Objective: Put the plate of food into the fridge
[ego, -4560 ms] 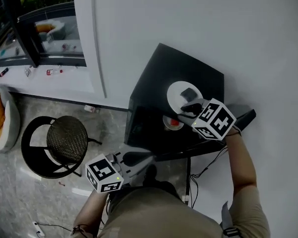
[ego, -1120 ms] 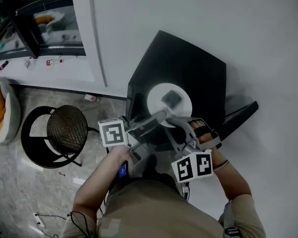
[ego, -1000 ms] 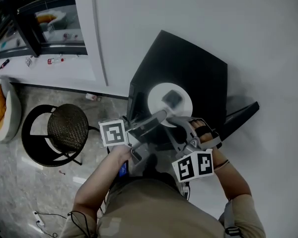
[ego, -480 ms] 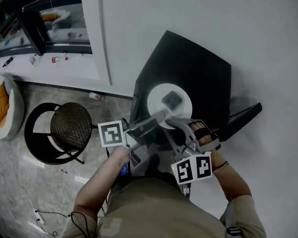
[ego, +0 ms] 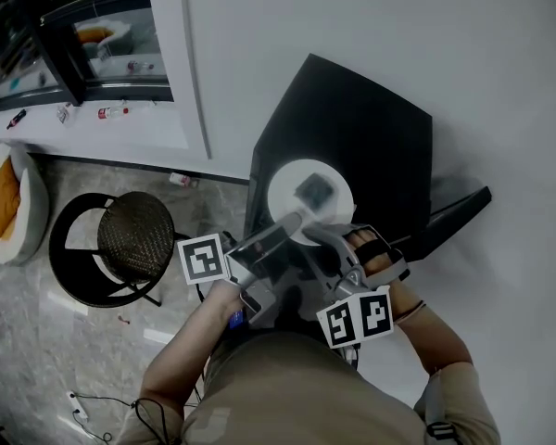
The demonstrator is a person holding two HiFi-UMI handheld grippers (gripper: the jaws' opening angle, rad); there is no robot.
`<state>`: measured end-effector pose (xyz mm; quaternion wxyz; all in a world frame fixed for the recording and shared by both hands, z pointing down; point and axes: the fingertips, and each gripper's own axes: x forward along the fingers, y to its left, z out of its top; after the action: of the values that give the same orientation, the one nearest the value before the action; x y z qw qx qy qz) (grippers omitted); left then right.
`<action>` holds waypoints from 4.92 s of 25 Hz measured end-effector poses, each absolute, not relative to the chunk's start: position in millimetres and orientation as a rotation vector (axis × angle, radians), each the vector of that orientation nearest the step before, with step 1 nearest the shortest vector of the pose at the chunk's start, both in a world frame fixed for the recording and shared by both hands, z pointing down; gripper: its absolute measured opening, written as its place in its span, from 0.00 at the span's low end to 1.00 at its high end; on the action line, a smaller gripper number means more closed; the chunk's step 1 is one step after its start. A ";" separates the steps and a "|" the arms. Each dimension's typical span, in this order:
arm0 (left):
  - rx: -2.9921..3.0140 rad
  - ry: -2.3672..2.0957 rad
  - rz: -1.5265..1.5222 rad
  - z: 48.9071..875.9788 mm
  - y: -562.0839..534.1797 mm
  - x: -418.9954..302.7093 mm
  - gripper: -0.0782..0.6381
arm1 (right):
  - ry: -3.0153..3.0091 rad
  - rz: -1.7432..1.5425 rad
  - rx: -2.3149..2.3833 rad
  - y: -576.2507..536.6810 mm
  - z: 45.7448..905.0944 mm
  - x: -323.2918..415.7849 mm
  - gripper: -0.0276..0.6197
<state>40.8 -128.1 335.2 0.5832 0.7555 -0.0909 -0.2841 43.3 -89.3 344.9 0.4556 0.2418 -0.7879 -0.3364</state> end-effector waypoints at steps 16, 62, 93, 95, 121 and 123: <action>1.766 -0.145 -0.786 334.4 -124.1 28.0 0.32 | -1.886 -1.038 0.561 -78.1 343.1 29.4 0.11; 1.514 -0.299 -0.713 407.6 -82.1 -29.4 0.15 | -2.140 -0.709 0.529 -21.3 385.4 -4.6 0.18; 1.541 -0.265 -0.553 425.5 -11.7 -61.5 0.13 | -2.428 1.336 1.274 0.8 393.8 47.5 0.18; 1.542 -0.254 -0.541 426.4 -8.1 -57.7 0.13 | -2.460 1.509 1.227 0.6 396.3 46.8 0.18; 1.585 -0.307 -0.373 450.2 11.5 43.9 0.13 | -2.389 2.112 1.227 13.8 453.7 140.4 0.09; 1.589 -0.327 -0.378 451.1 12.8 48.7 0.13 | -2.396 2.106 1.208 14.2 454.8 145.3 0.09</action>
<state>48.7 12.8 451.1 0.6726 0.7059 -0.1451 -0.1679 145.3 14.2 454.8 -0.1341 0.3508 -0.6962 0.6118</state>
